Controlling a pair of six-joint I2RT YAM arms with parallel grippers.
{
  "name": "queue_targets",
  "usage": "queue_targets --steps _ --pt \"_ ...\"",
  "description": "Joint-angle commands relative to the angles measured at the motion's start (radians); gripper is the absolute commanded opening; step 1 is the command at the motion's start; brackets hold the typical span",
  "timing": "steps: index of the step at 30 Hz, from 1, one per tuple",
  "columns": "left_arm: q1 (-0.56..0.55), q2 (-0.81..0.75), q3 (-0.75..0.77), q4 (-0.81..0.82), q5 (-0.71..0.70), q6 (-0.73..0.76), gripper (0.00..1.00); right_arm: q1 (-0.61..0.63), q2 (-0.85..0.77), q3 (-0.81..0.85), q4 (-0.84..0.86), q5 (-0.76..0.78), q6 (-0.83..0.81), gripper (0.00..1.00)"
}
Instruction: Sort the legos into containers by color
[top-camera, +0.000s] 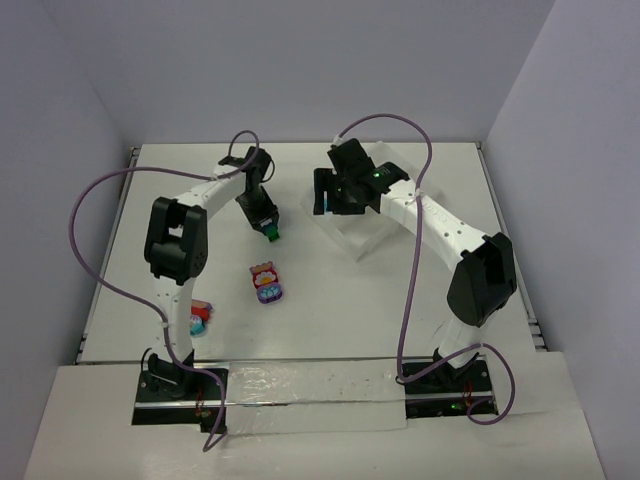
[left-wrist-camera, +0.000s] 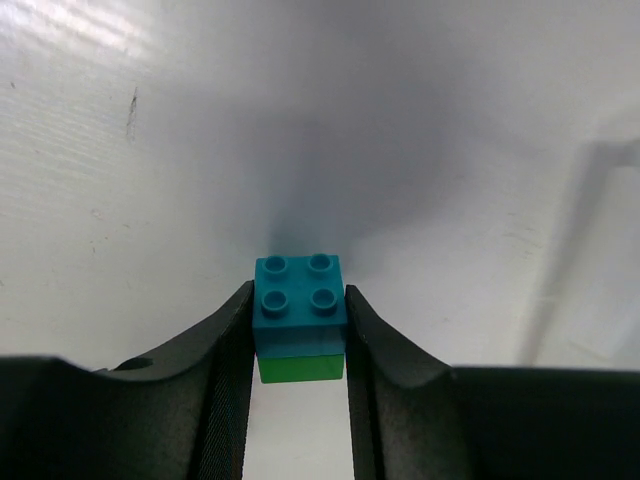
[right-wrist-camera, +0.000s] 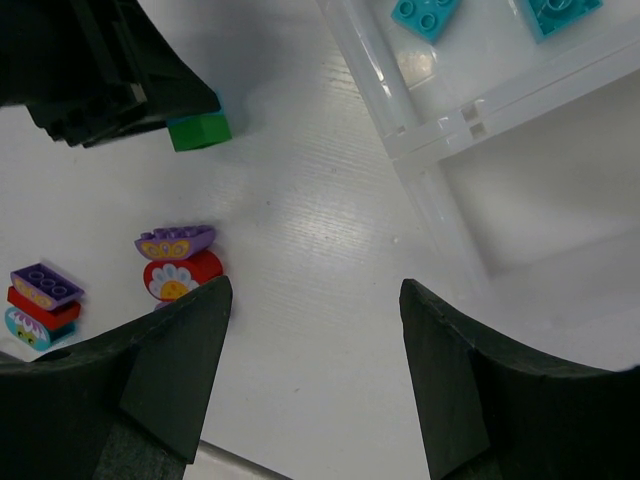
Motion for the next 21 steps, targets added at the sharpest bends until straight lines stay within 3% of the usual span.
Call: queue_targets --steps 1,5,9,13,21 --pt "0.034 -0.105 0.142 -0.019 0.09 0.008 0.0 0.012 -0.048 0.013 0.042 -0.056 -0.042 0.75" --pt "0.073 -0.156 0.119 0.063 0.286 -0.042 0.0 0.017 -0.039 0.062 0.087 -0.262 -0.083 0.75" --pt "0.09 -0.2 0.08 0.118 0.373 -0.069 0.0 0.024 0.017 0.175 0.037 -0.33 -0.099 0.75" --pt "0.091 -0.239 0.049 0.179 0.476 -0.118 0.0 0.023 0.065 0.211 0.055 -0.31 -0.029 0.76" --pt "0.091 -0.274 0.023 0.216 0.519 -0.132 0.0 0.027 0.163 0.312 0.051 -0.296 0.085 0.76"
